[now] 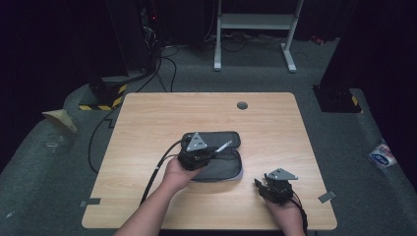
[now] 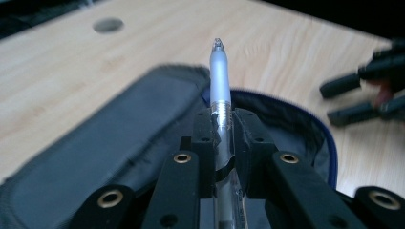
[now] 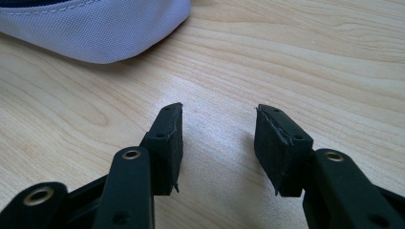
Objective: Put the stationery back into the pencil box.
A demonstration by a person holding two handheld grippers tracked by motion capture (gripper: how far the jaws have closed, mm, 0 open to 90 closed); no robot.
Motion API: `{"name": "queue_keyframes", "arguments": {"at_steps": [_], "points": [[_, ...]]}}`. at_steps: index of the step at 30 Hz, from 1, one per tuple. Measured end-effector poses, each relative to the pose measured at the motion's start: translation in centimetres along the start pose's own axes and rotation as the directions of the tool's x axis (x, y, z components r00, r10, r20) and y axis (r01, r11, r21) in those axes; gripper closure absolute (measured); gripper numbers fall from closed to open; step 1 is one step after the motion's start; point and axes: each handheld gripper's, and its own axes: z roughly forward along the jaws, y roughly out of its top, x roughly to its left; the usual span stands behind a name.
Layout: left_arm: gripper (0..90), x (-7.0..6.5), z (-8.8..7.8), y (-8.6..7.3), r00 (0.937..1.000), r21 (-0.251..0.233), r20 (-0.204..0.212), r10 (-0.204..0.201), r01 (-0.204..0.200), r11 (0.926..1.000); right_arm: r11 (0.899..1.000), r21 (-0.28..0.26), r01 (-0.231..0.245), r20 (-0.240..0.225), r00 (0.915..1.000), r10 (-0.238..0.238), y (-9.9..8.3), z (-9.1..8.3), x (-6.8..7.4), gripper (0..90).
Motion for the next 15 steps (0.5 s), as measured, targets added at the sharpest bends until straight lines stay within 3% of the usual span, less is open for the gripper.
{"name": "queue_keyframes", "arguments": {"at_steps": [8, 15], "points": [[79.1, -0.5, 1.2, -0.9, 0.9993, 0.061, 0.023, 0.031, -0.032, 0.9976, 1.000, 0.000, 0.001, 0.000, 1.0000, -0.001, 0.0, 0.0, 0.0, 52.6], [79.1, -0.8, 1.8, -1.5, 0.9954, 0.124, -0.005, 0.096, -0.095, 0.9877, 1.000, 0.000, 0.002, 0.001, 1.0000, -0.002, 0.0, 0.0, 0.0, 52.7]]}}
